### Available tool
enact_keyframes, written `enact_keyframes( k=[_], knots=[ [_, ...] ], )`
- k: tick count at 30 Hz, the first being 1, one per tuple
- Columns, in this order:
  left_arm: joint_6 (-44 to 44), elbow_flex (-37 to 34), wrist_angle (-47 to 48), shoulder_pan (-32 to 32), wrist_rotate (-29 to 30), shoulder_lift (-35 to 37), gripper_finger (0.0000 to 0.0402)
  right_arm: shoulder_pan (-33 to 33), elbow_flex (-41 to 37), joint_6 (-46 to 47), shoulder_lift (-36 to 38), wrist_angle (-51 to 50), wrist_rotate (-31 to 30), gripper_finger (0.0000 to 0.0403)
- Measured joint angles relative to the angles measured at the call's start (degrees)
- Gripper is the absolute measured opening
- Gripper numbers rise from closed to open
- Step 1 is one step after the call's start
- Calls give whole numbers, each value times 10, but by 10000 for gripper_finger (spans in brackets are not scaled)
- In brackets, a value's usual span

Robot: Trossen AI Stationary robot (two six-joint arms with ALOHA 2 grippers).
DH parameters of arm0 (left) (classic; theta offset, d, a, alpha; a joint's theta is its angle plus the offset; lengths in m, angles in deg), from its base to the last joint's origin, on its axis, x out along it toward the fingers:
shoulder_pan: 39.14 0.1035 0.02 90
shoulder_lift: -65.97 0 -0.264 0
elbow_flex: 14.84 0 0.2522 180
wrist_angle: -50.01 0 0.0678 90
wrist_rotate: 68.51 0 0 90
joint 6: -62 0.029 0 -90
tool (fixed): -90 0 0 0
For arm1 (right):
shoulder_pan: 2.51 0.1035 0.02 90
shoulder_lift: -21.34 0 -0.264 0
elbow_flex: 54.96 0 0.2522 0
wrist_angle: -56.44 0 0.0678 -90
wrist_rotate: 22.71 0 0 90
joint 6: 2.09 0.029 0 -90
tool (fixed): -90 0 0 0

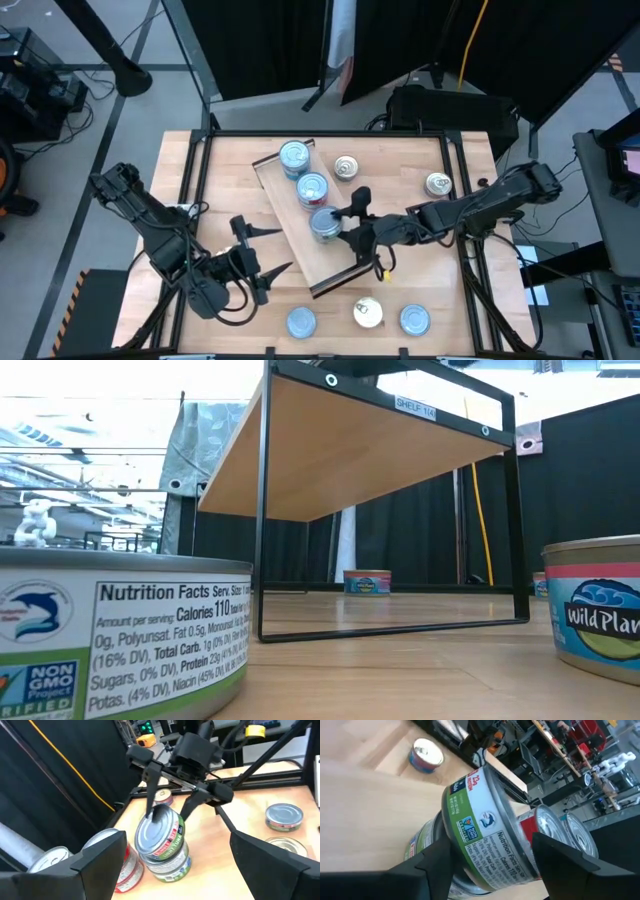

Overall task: Stack canned seafood by type on shelf
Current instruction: Stack the green tuna can on top of the green tuna cans on the shelf

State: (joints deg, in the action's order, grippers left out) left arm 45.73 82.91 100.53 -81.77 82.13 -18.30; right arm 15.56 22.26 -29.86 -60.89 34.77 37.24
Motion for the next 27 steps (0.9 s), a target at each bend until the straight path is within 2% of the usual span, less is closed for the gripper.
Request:
enact_keyframes(
  k=[10, 15, 21, 27],
  knots=[
    [-16, 0, -2, -2, -33, 0, 354, 4, 0, 95, 32, -20, 22, 315],
    [-22, 0, -2, -2, -37, 0, 354, 3, 0, 153, 43, -22, 30, 317],
    [-29, 0, -2, -2, -38, 0, 354, 3, 0, 164, 45, -23, 29, 315],
    [-48, -8, -3, -3, -83, 0, 354, 16, 0, 175, 45, -22, 30, 315]
  ],
)
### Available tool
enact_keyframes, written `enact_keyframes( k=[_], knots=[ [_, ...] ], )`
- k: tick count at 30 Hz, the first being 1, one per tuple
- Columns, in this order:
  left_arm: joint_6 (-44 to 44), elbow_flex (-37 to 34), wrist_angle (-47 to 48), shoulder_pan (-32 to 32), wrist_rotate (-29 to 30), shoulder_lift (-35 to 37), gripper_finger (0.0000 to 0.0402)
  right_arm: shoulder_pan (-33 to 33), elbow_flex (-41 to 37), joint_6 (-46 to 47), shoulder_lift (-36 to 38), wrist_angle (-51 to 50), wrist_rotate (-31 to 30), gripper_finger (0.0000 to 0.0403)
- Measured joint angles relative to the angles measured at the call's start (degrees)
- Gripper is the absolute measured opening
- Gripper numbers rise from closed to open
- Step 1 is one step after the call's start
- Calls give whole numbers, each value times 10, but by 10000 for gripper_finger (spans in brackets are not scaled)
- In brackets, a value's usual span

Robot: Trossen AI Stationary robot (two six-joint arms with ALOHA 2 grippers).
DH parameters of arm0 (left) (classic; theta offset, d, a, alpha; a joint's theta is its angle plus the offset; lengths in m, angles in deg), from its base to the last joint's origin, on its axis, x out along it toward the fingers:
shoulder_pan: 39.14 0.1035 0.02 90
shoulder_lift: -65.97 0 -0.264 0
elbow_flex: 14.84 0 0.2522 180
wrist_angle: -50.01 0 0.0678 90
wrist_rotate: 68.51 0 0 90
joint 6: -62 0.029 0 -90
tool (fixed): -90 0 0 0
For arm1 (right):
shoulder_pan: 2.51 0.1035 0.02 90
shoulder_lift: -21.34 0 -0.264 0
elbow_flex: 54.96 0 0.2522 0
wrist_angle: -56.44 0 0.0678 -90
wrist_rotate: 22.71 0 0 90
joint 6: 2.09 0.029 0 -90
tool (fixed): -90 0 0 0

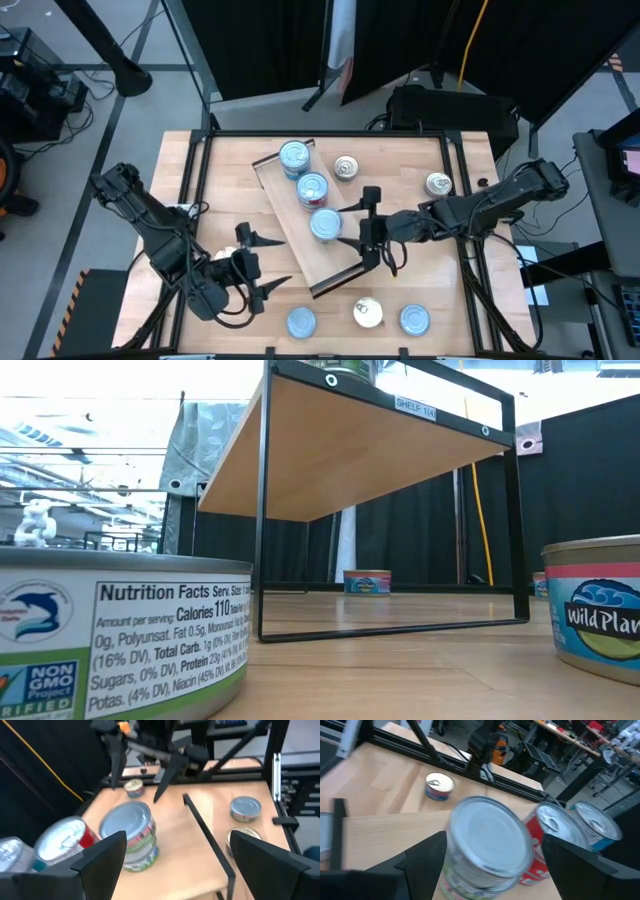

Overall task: Stack canned seafood by type on shelf
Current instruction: Stack the green tuna can on top of the green tuna cans on the shelf

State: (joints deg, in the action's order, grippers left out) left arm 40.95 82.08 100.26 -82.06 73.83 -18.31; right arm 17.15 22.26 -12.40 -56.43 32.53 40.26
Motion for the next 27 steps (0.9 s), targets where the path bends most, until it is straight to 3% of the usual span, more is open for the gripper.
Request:
enact_keyframes(
  k=[6, 12, 21, 27],
  knots=[
    [-39, -38, 1, -5, -9, -1, 354, 11, 0, 11, -8, -1, -4, 315],
    [-57, -63, -7, -6, -8, -1, 354, 10, 0, 11, -16, 0, -58, 315],
    [-110, -91, -22, -32, -14, -1, 354, 10, 0, 4, -16, 0, -59, 315],
    [-117, -135, -102, -53, -47, -1, 354, 6, 0, 7, -16, -13, -62, 315]
  ],
)
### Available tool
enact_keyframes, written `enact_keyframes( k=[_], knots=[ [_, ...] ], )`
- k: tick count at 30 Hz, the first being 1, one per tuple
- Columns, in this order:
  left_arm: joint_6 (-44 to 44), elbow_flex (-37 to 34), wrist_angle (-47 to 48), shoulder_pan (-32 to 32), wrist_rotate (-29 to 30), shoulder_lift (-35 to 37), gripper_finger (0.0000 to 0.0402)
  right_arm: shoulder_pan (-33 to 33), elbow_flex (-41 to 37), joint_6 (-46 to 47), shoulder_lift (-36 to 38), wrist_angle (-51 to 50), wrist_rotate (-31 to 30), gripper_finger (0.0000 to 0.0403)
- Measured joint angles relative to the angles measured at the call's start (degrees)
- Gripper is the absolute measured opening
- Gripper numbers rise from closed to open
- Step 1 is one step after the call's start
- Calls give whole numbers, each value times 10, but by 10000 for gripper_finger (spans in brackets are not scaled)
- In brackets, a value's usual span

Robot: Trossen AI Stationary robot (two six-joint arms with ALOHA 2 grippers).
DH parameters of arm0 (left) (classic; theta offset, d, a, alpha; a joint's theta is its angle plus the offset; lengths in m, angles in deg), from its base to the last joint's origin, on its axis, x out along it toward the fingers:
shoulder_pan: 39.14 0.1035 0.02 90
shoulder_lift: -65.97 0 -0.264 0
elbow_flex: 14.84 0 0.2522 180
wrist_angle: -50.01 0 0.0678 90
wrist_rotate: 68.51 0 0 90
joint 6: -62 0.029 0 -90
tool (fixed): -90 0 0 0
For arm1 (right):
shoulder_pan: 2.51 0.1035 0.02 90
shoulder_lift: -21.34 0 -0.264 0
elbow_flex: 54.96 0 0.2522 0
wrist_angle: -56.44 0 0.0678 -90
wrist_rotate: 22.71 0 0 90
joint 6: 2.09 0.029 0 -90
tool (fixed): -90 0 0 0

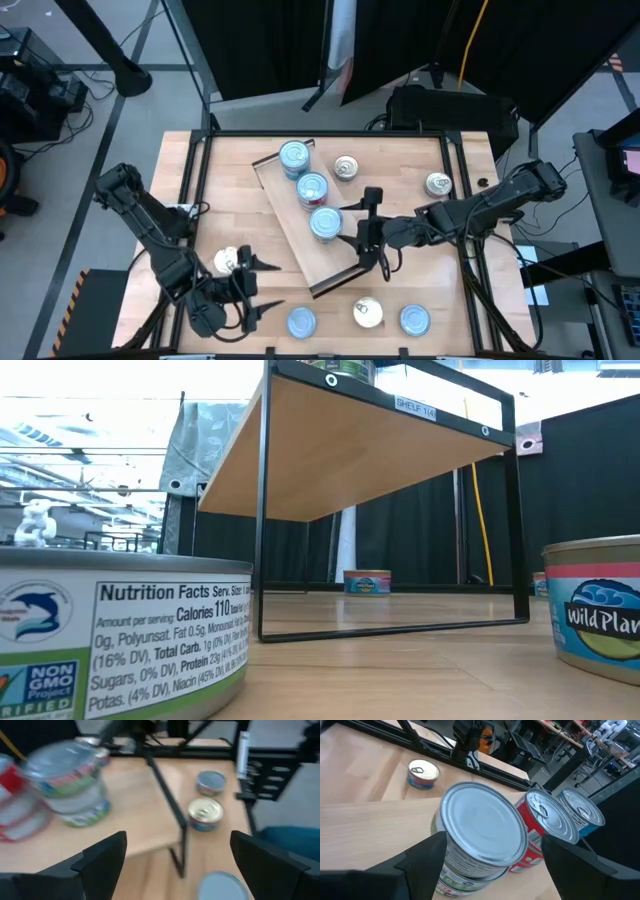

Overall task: Stack canned seafood by type on shelf
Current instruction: Stack the green tuna can on top of the green tuna cans on the shelf

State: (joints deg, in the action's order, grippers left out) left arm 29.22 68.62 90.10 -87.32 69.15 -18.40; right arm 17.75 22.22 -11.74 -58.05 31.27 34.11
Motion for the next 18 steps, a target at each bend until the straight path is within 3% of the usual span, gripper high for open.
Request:
enact_keyframes(
  k=[8, 13, 18],
  knots=[
    [-30, -37, -98, -18, -95, -46, 337, 13, 0, -7, 6, 4, -18, 315],
    [-30, -37, -148, -23, -140, -112, 288, 36, 0, 1, 14, 5, -32, 315],
    [-46, -37, -166, -23, -146, -162, 232, 40, 0, 20, 8, 6, -30, 315]
  ],
)
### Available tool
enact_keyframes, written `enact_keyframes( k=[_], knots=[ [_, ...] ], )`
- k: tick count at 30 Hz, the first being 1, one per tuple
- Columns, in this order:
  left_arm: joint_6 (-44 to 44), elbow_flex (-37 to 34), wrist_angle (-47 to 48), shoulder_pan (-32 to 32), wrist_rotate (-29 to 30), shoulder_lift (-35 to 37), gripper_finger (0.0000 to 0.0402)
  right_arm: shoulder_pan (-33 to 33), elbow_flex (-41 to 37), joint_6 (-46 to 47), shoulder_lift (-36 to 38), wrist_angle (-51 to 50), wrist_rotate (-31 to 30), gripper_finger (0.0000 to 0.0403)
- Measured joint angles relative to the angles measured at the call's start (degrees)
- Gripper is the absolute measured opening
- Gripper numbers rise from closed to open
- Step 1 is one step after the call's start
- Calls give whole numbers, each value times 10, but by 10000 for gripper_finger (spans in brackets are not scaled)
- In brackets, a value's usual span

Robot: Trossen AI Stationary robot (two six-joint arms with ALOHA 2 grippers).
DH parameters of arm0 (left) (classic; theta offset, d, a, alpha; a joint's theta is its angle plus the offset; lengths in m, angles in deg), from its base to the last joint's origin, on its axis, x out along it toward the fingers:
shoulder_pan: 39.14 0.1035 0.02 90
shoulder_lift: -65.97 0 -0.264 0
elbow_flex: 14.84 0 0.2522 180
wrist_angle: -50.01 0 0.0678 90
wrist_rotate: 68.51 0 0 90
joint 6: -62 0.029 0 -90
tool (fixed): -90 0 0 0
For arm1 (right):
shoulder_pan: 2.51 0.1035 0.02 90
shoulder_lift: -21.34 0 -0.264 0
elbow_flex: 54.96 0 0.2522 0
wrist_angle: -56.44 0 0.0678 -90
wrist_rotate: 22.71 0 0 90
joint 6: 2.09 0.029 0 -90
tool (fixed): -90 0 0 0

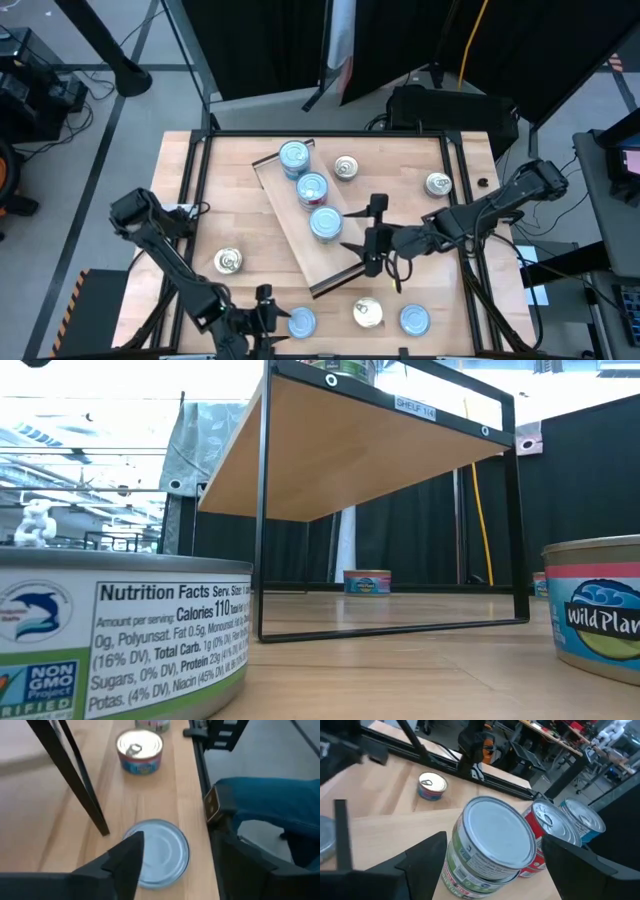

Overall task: Stack canned seafood by type on shelf
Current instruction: Stack the green tuna can on top of the green tuna cans on the shelf

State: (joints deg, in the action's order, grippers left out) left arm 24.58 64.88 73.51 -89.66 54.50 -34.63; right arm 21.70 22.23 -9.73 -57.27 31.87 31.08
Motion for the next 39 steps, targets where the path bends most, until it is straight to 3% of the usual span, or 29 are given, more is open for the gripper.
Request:
enact_keyframes(
  k=[6, 15, 24, 33, 39],
  knots=[
    [-18, 0, -4, -2, 0, -17, 187, -15, -1, -2, -20, 3, 0, 315],
    [-15, 0, -4, -8, -2, -17, 151, -23, -1, -9, -19, 2, 0, 315],
    [-26, 1, -28, -19, -24, -48, 113, 30, -1, 31, -17, -8, 0, 315],
    [-58, 1, -13, -16, -16, -91, 11, 65, -1, 92, -17, -24, -2, 315],
    [-87, 1, -13, -8, -17, -115, 7, 70, -1, 98, -17, -29, -2, 315]
  ],
)
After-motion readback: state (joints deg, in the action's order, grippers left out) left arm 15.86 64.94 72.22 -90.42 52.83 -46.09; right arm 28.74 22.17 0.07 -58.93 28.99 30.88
